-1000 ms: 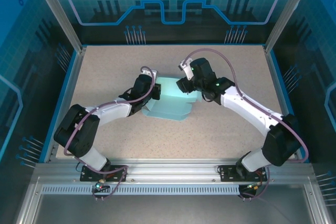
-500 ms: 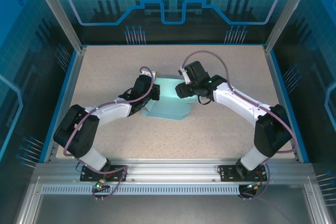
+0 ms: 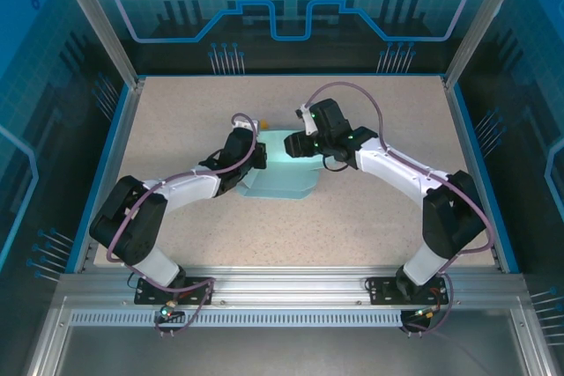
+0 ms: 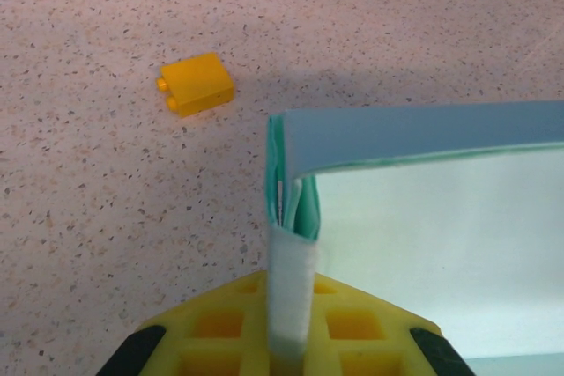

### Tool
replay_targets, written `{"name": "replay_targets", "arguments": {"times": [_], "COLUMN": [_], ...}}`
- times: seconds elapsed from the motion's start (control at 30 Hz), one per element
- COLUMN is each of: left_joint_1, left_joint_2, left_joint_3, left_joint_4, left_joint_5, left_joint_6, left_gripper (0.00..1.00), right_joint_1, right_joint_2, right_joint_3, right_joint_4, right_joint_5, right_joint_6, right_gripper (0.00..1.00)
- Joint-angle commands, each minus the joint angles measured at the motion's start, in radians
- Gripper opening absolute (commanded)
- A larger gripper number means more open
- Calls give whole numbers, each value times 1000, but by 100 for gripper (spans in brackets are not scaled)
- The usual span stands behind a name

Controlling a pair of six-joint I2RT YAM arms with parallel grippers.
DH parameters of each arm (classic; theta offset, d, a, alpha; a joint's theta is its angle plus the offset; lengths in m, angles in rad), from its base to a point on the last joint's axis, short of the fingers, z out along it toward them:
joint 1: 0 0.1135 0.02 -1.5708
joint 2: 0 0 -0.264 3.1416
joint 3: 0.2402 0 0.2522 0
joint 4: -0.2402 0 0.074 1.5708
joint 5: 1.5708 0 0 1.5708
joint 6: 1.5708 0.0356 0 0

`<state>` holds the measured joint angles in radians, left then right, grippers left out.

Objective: Fold the paper box

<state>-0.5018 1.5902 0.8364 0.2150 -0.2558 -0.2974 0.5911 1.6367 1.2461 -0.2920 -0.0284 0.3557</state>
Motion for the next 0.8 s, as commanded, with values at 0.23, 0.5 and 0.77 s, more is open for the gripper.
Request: {"name": "replay_targets", "arguments": {"times": [0.23,0.5,0.77], "left_joint_1": [-13,-12,-12], "left_joint_2": [-42,-61,-74], "left_joint_3": [-33,-29,-20], "left_joint_4": [21,29,31], "left_joint_5": [-48,-43,-47], "left_joint_6": [13,13,21], "left_gripper": [6,6,6], "right_joint_1": [-24,-31,-34], "right_joint_2": [-96,-171,-195], "right_joint_3": [-60,-150,-261], "right_joint_4": [-64,-156,-91], "right_joint_5": [19,22,-27], "right_joint_6": [-61,-18,91], "right_gripper": [60,64,66]}}
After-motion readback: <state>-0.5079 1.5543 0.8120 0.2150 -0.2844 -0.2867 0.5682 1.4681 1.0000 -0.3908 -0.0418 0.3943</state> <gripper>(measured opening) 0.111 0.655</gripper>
